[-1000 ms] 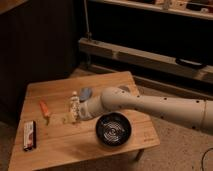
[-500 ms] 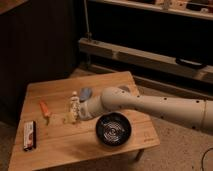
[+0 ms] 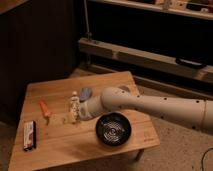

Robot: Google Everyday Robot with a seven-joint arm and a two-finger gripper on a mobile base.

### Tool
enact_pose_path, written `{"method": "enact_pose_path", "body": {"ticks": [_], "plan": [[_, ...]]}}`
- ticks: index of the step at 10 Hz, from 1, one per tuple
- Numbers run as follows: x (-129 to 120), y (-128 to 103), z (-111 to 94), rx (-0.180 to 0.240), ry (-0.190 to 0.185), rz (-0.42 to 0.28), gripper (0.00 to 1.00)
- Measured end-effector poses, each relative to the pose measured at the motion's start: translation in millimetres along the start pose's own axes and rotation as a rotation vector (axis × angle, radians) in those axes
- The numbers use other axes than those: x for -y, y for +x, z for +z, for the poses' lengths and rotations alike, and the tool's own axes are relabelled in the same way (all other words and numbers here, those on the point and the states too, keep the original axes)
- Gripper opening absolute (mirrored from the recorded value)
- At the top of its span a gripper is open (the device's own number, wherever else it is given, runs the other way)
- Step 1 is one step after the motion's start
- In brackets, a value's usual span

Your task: Push the ceramic bowl across the table

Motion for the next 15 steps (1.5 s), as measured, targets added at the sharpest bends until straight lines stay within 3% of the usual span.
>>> {"method": "enact_pose_path", "body": {"ticks": [3,5,7,8,10,11,15], "plan": [[2,-1,-2,-0.001,0.005,0.007,0.38],[20,-1,-24,0.018,0.076,0.058,0.38],[46,11,-65,0.036,0.149,0.125,0.38],[63,27,-93,0.05,0.191,0.179,0.38],[89,55,-126,0.074,0.235,0.265,0.38],[111,81,-150,0.096,0.266,0.343,0.38],[164,162,-194,0.161,0.341,0.568,0.38]]}}
